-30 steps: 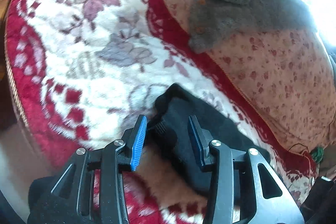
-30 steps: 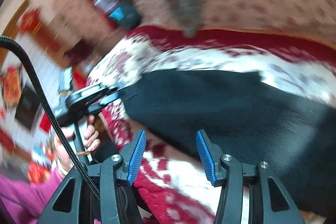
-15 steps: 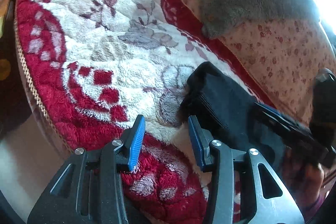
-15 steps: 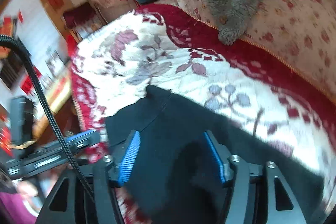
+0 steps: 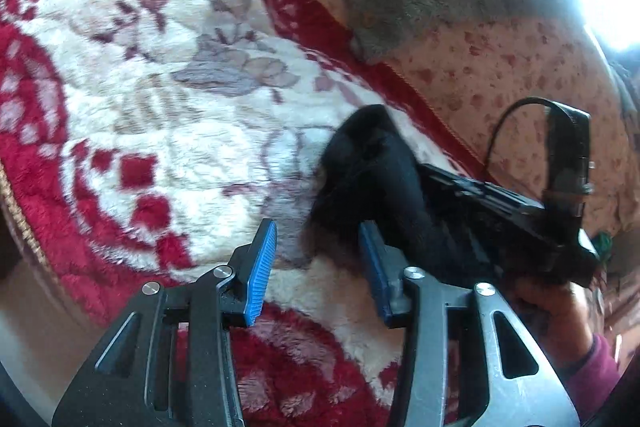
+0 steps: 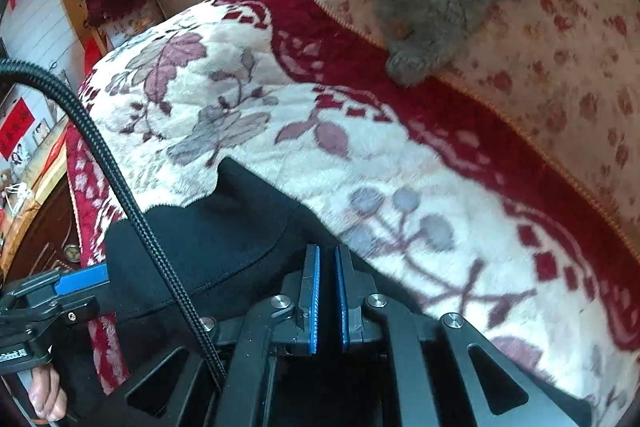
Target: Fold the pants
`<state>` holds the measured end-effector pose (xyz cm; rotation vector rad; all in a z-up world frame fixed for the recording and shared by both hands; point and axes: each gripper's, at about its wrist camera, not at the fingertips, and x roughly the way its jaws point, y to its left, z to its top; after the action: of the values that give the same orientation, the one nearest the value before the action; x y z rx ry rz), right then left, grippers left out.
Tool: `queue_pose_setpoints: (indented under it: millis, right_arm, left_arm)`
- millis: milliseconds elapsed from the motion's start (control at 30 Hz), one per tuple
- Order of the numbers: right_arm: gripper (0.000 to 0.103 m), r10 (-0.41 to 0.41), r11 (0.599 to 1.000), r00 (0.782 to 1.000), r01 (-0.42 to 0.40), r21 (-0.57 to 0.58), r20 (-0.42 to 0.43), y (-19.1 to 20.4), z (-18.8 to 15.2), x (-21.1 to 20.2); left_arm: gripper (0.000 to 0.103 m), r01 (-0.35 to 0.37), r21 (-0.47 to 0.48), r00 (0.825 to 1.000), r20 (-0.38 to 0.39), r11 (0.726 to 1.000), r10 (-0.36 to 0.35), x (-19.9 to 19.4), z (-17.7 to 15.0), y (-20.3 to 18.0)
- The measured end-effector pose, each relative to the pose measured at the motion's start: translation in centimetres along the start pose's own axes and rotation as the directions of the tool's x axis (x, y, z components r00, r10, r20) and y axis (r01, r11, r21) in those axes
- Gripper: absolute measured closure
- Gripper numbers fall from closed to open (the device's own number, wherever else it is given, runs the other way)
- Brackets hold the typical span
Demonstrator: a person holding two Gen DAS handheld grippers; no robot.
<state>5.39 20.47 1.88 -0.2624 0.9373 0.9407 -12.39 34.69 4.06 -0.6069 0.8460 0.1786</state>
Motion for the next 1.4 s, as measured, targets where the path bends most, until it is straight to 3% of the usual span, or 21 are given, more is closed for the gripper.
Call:
queue_pose_setpoints:
  millis: [33, 67, 133, 367, 567, 700, 733, 800, 833, 900, 1000, 1100, 1200, 1300, 1400]
  right_arm:
    - [0.091, 0.016, 1.000, 1.000, -0.016, -0.007, 0.016, 0.2, -0.1, -0.6]
    - [0.085, 0.039, 0.999, 0.999, -0.038, -0.005, 0.031, 0.2, -0.2, -1.3]
    - [0.061, 0.085, 0.996, 0.995, -0.086, 0.027, 0.046, -0.2, -0.5, -2.9]
    - [0.060, 0.158, 0.975, 0.982, -0.171, 0.141, 0.102, -1.3, -1.9, -6.1]
    - [0.060, 0.264, 0.951, 0.960, -0.276, 0.141, 0.097, -0.1, -3.1, -5.8]
    - [0.060, 0.131, 0.988, 0.991, -0.132, 0.080, 0.027, 1.3, -3.4, -4.0]
    - [0.060, 0.138, 0.987, 0.990, -0.139, 0.084, 0.019, 1.3, -3.5, -3.7]
    - [0.059, 0.179, 0.977, 0.983, -0.182, 0.108, 0.032, 1.2, -3.6, -3.7]
    - [0.059, 0.202, 0.972, 0.979, -0.205, 0.114, 0.036, 1.2, -3.6, -3.8]
    - [0.060, 0.238, 0.965, 0.971, -0.240, 0.103, 0.024, 1.9, -3.7, -3.9]
    - [0.060, 0.231, 0.973, 0.973, -0.231, 0.021, 0.018, 4.0, -3.7, -4.3]
    - [0.059, 0.187, 0.982, 0.982, -0.187, -0.026, 0.013, 5.1, -3.8, -4.0]
    - [0.059, 0.222, 0.975, 0.975, -0.222, 0.034, -0.013, 4.5, -4.2, -2.3]
    - [0.059, 0.251, 0.964, 0.968, -0.251, 0.092, 0.011, 3.8, -4.3, -3.3]
    - [0.059, 0.256, 0.961, 0.966, -0.258, 0.098, 0.037, 3.5, -4.8, -5.3]
  left_arm:
    - [0.046, 0.025, 0.011, 1.000, -0.018, 1.000, -0.025, 0.2, 0.1, 0.0]
    - [0.045, 0.048, 0.020, 0.998, -0.039, 0.999, -0.047, 0.4, 0.1, 0.0]
    - [0.045, 0.060, 0.028, 0.996, -0.064, 0.998, -0.058, 0.7, 0.2, 0.3]
    - [0.041, 0.120, -0.004, 0.988, -0.100, 0.993, -0.120, 2.0, 0.4, 0.5]
    - [0.037, 0.244, -0.067, 0.962, -0.106, 0.968, -0.250, 3.6, 1.0, 0.7]
    - [0.037, 0.307, -0.138, 0.943, -0.088, 0.942, -0.320, 4.2, 2.1, 1.5]
    - [0.038, 0.317, -0.150, 0.940, -0.078, 0.936, -0.331, 4.4, 2.3, 1.5]
    - [0.054, 0.330, -0.167, 0.937, -0.061, 0.929, -0.344, 4.7, 2.4, 1.7]
    - [0.076, 0.298, -0.155, 0.947, -0.078, 0.942, -0.313, 4.9, 2.4, 1.5]
    - [0.084, 0.288, -0.134, 0.950, -0.081, 0.948, -0.300, 4.5, 2.3, 1.2]
    - [0.092, 0.302, -0.092, 0.951, -0.042, 0.949, -0.306, 2.0, 2.0, 0.4]
    - [0.093, 0.257, -0.051, 0.966, -0.016, 0.965, -0.259, 0.2, 1.8, 0.3]
    - [0.093, 0.154, -0.054, 0.987, -0.029, 0.987, -0.155, 0.3, 1.4, 1.1]
    - [0.092, 0.099, -0.076, 0.994, -0.032, 0.992, -0.102, -0.1, 0.9, 1.8]
    - [0.092, 0.011, -0.012, 1.000, 0.015, 1.000, -0.011, -1.8, 0.2, 0.8]
